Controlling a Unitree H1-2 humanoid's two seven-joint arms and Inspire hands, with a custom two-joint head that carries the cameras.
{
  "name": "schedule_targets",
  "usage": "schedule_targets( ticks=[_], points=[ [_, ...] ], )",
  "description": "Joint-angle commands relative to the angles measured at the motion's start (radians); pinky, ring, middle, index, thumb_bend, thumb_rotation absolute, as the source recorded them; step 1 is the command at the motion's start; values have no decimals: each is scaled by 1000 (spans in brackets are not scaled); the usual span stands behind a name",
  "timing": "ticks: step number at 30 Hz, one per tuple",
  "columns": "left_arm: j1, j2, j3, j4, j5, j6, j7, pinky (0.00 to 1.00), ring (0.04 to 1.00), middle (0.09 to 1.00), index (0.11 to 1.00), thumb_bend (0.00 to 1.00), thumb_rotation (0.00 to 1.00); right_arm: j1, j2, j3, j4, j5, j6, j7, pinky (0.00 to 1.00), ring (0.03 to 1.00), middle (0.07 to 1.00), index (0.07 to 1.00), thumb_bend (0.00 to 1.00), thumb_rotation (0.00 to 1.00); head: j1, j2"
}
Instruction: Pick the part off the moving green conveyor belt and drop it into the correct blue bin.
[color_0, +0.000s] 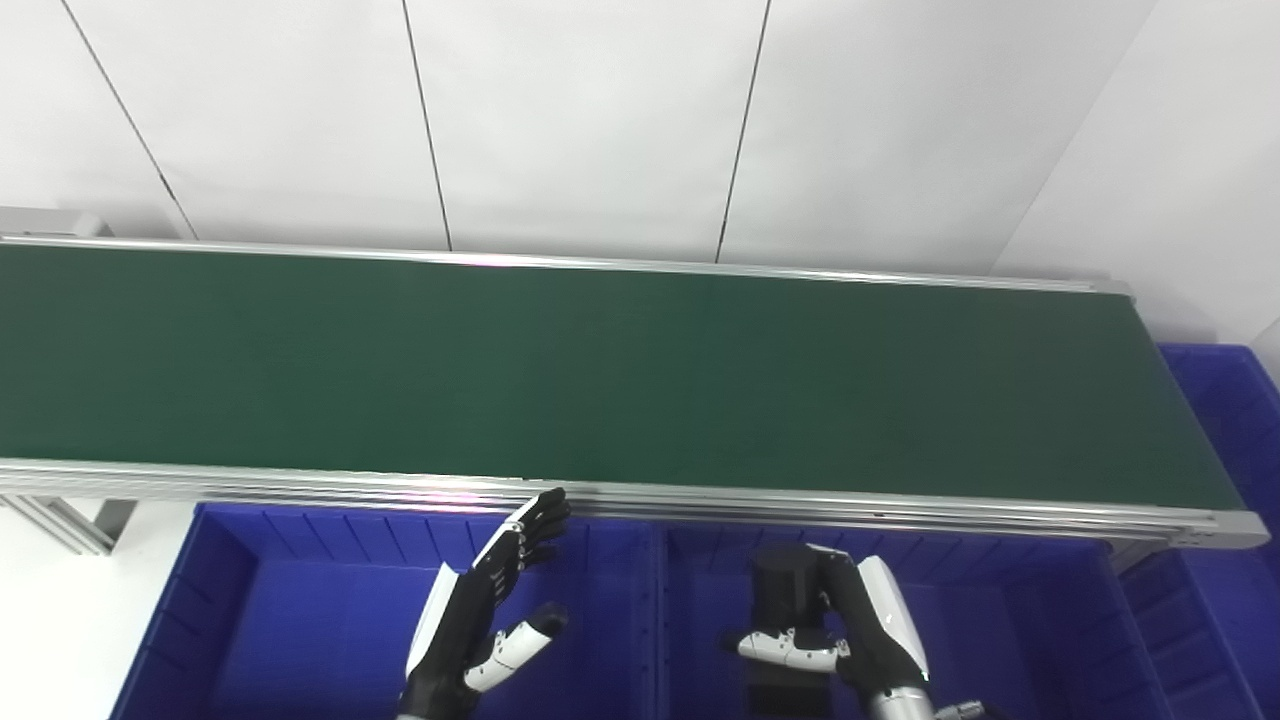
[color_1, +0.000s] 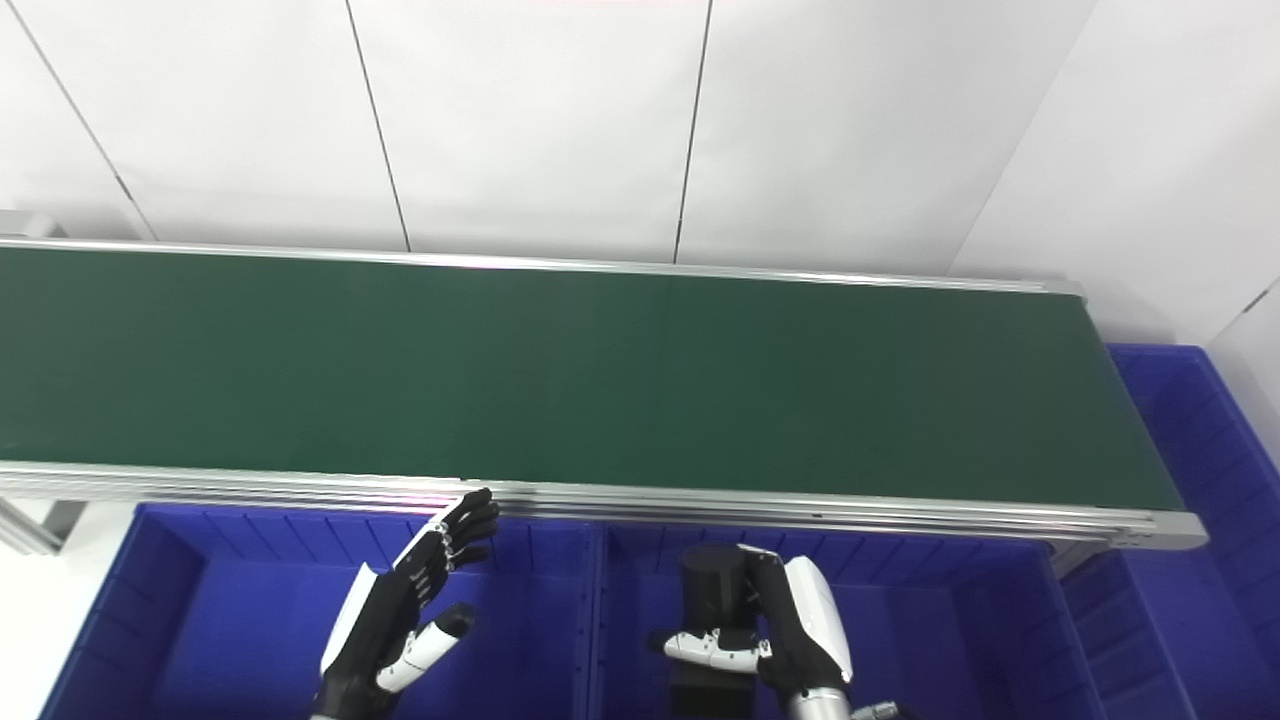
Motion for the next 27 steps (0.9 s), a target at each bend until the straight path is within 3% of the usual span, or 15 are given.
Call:
schedule_targets(
  ticks=[1,2,6,10,15,20,23,27],
  points=[
    [-3,-9,1,-14,4,-36,6,797,844,863,871,724,834,-13,-5,2,-29,-19,26,6,709,773,783,630,554,59,-6,5],
    [-4,-10,1,-14,2,-37,5,796,844,863,871,722,831,-14,-5,3,-32,-25,35,9,729,800,811,717,586,24,-6,5],
    [-3,-9,1,-22,1,-34,2,800,847,865,873,723,829,3,-3,-1,-56,-44,39,-4,782,870,895,803,630,19,-21,16],
    [2,-6,-1,-37,-10,-31,-5,805,852,872,877,720,816,40,-2,-9,-91,-45,-31,-48,819,928,952,886,713,199,-26,24],
    [7,-3,1,-53,-30,-28,-12,810,858,880,881,715,801,93,-10,-6,-162,-51,-56,-68,855,994,999,988,819,316,-26,38],
    [18,-1,3,-77,-50,-13,-20,808,858,877,879,742,774,143,-3,-14,-212,-16,-122,-86,845,999,1000,1000,884,377,-31,53],
    [22,3,6,-84,-49,-7,-23,805,856,874,878,742,769,160,-2,-14,-218,20,-171,-85,912,1000,1000,1000,919,427,-31,56],
    [27,11,10,-89,-75,-6,-38,804,858,876,879,750,742,179,-10,-3,-223,157,-268,-35,977,995,1000,1000,934,482,-39,58]
  ],
)
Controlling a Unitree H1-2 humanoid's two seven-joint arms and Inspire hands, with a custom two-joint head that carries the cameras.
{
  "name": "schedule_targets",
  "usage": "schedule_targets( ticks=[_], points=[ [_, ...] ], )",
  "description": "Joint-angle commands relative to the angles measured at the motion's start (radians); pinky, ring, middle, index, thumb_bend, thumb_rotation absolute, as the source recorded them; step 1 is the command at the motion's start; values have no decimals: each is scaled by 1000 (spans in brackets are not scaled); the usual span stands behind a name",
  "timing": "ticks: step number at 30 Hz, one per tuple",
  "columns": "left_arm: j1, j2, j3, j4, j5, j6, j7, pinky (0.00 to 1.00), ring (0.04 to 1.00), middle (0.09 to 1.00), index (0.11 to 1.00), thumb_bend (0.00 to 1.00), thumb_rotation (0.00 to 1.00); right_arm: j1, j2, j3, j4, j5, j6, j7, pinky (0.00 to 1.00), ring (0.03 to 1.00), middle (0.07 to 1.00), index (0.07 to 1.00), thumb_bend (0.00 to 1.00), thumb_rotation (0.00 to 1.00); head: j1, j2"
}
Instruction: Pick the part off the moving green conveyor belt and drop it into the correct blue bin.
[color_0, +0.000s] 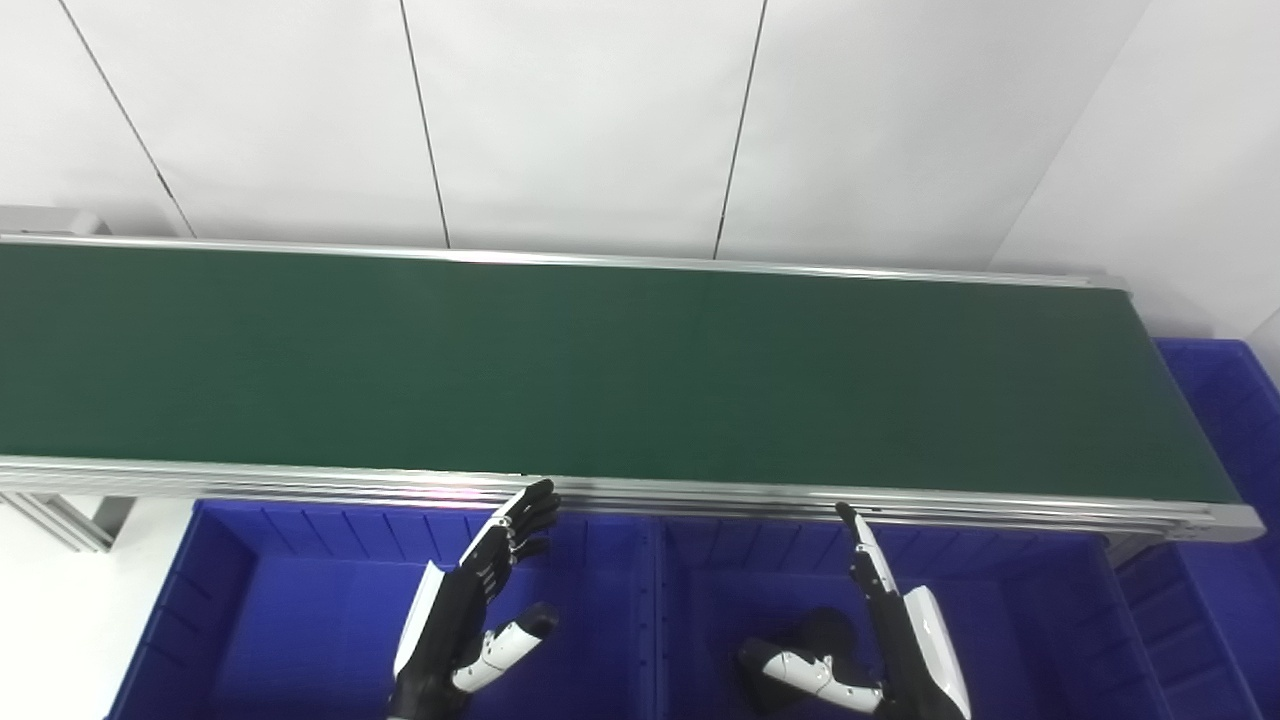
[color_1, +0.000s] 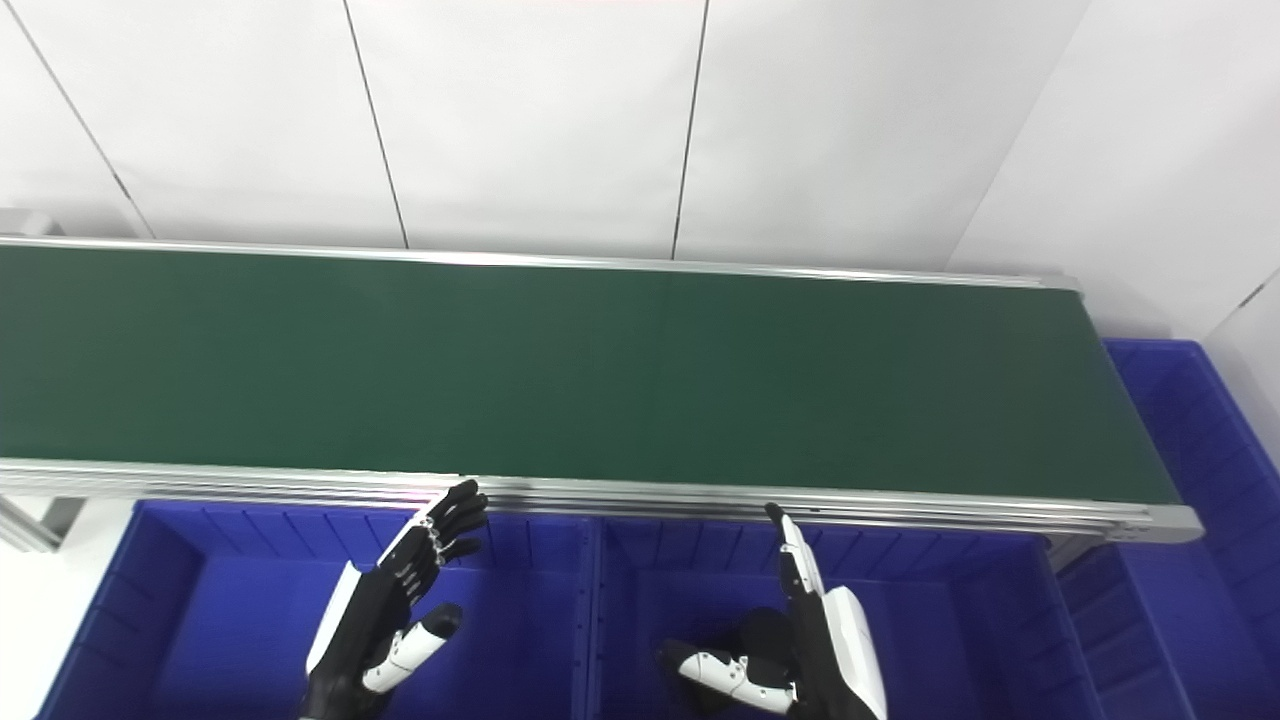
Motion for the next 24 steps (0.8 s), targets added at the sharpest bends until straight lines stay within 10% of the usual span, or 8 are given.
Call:
schedule_targets(
  ticks=[1,24],
  points=[
    [-3,10,4,-37,-14,-11,-14,804,858,877,879,749,738,8,-7,8,-40,56,-103,21,980,991,1000,1000,937,493,-1,2],
    [6,18,16,-38,17,-4,-8,784,842,861,871,805,676,0,7,3,25,218,-195,117,812,872,887,945,979,382,14,15]
  ],
)
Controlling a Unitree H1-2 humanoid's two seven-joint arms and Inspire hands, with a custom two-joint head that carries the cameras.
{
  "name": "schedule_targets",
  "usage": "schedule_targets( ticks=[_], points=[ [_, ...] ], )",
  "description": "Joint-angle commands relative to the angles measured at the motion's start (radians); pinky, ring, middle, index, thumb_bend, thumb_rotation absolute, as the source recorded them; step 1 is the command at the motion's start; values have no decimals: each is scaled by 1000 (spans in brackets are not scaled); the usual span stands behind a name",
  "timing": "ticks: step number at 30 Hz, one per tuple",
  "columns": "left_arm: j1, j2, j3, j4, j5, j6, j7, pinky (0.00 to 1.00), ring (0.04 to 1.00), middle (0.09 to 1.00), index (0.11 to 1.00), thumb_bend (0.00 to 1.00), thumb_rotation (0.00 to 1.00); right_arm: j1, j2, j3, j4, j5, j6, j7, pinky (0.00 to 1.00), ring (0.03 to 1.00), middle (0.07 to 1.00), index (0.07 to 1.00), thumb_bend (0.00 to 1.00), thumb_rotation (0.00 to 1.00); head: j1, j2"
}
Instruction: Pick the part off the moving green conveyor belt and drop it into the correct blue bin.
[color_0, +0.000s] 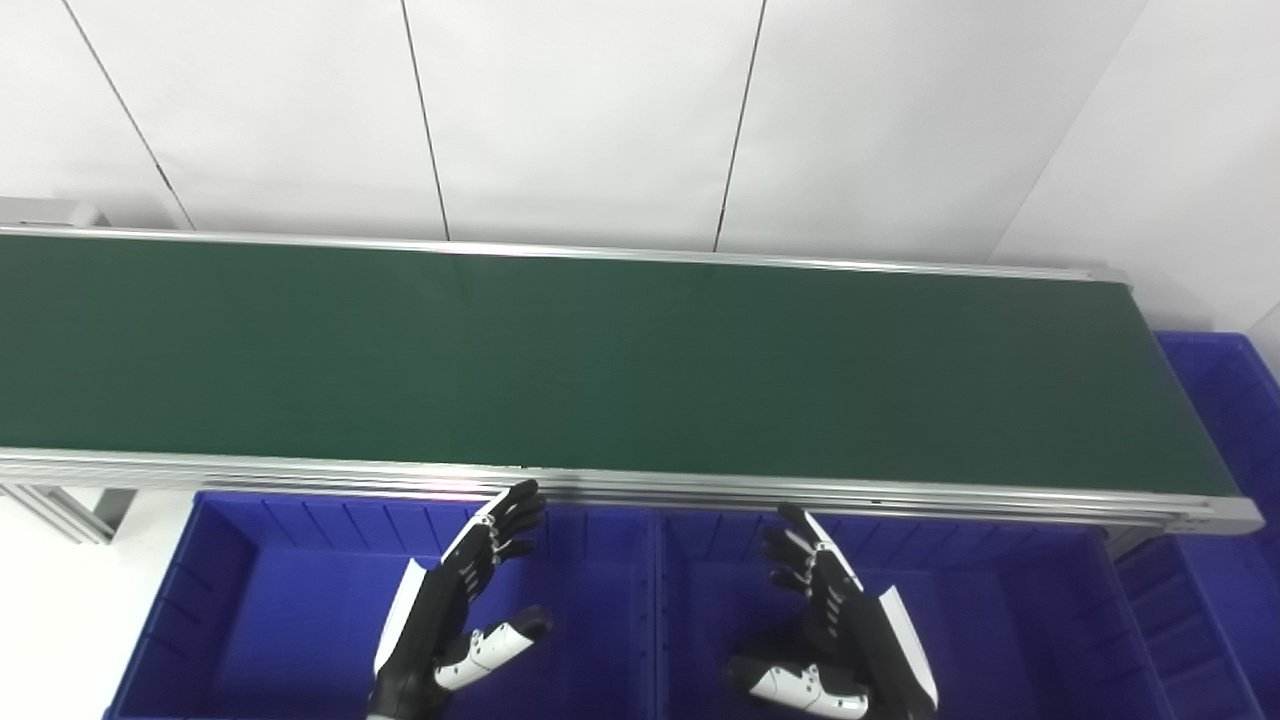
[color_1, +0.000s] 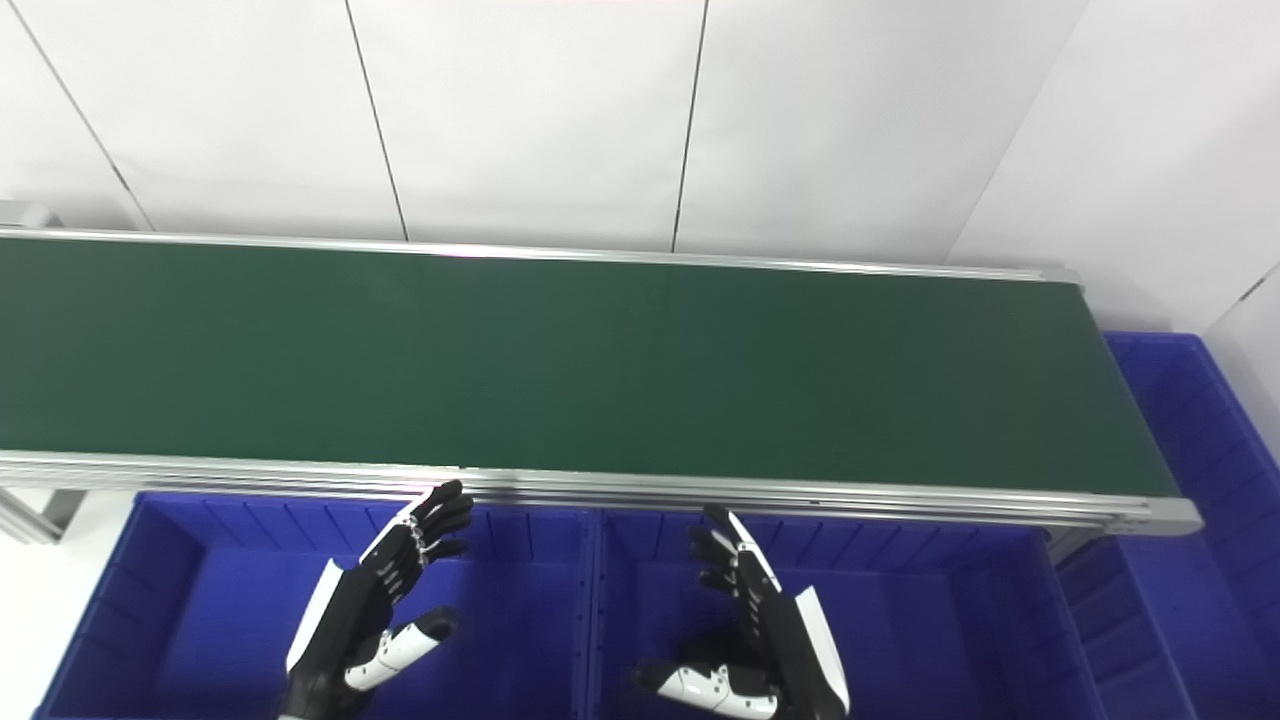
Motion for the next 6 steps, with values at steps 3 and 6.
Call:
schedule_targets(
  ticks=[3,6],
  points=[
    [-5,-8,0,-19,14,-31,3,775,834,857,871,801,669,-11,11,-12,-7,-19,-72,-10,818,878,894,948,977,367,3,-1],
    [-5,-9,-1,-13,5,-35,0,782,835,857,872,802,654,-12,14,-17,-3,-29,-71,-14,830,896,910,957,979,365,7,-3]
  ],
)
